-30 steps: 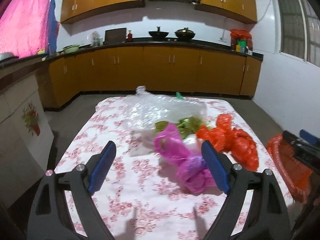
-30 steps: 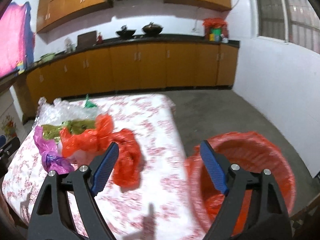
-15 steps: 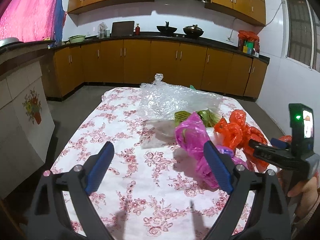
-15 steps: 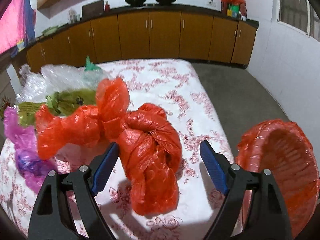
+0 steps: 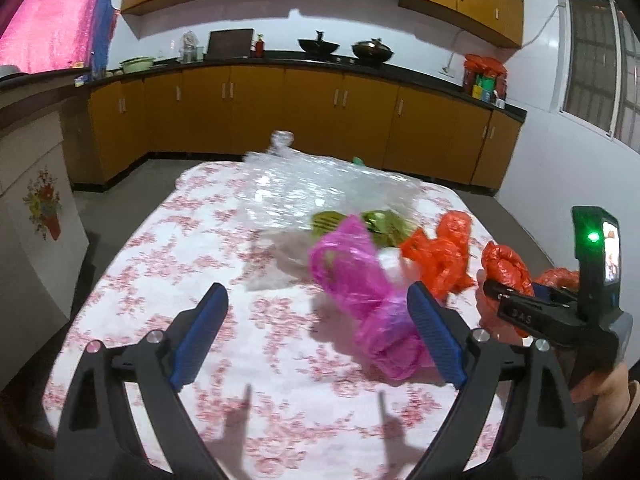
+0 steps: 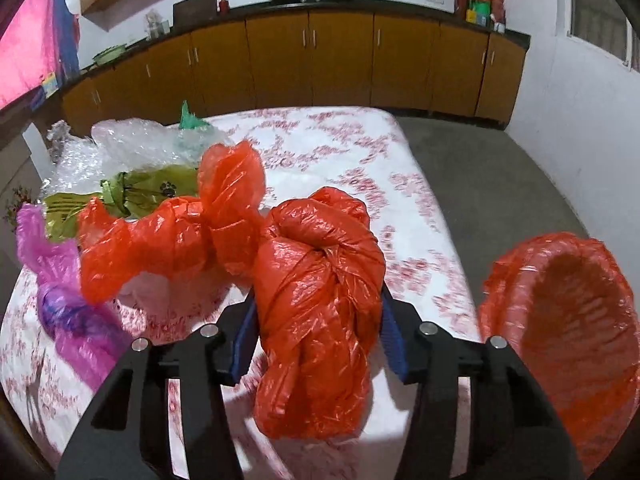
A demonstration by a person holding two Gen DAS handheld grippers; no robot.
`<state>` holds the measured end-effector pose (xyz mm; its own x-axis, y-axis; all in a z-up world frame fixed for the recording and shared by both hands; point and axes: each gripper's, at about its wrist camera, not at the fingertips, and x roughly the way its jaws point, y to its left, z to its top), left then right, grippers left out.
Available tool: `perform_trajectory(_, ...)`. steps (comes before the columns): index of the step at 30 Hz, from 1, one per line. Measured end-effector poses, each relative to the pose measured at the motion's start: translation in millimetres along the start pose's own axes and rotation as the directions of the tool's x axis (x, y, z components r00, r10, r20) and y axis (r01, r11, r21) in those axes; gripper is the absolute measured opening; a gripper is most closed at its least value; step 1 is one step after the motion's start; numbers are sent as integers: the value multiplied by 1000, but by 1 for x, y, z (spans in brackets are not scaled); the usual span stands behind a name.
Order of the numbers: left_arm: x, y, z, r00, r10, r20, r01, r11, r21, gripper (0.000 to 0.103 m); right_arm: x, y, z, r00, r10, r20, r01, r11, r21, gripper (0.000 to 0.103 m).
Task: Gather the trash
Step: 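Lift the orange bag with the right tool while the left tool grasps the pink bag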
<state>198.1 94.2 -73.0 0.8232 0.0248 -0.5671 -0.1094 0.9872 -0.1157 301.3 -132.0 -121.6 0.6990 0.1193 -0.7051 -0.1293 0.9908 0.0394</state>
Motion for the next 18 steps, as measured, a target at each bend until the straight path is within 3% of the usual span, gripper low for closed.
perform_trajectory(7,18,-37,3,998,-24,-51,25,1000,17,89,-36,-24,-14,999,-28,46,27,999,28,53)
perform_trajectory(14,43,-60,-6,993,25,-111,-18,998,66,89,-51,-39,-20,998,-39,53,36,998,54,53)
perform_trajectory(18,58,-59,-16,984,29,-175,-20,998,55,78,-54,-42,-21,998,-32,60,28,998,63,53)
